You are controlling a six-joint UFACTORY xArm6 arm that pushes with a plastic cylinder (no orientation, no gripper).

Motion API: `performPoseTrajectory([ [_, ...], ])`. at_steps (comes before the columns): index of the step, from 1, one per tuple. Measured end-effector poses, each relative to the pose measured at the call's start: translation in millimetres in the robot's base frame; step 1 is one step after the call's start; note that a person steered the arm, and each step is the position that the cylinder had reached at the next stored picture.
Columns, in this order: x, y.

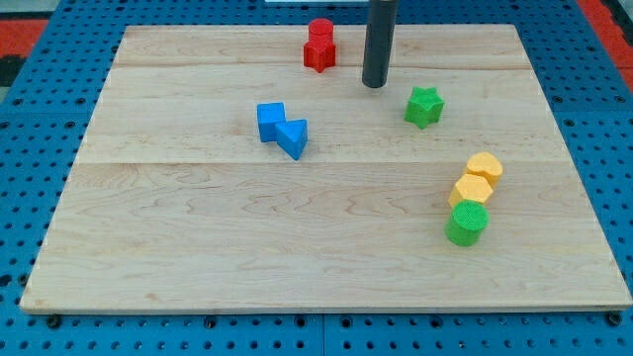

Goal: Move green star to top right

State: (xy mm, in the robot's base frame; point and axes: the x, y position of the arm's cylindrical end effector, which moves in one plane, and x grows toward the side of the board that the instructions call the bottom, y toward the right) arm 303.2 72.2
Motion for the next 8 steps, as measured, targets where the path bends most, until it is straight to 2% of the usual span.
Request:
performPoseTrajectory([
  [4,-8.4,-21.3],
  [5,-29.0,0.9],
  [7,-18.0,159.4],
  [8,58.7,160.3],
])
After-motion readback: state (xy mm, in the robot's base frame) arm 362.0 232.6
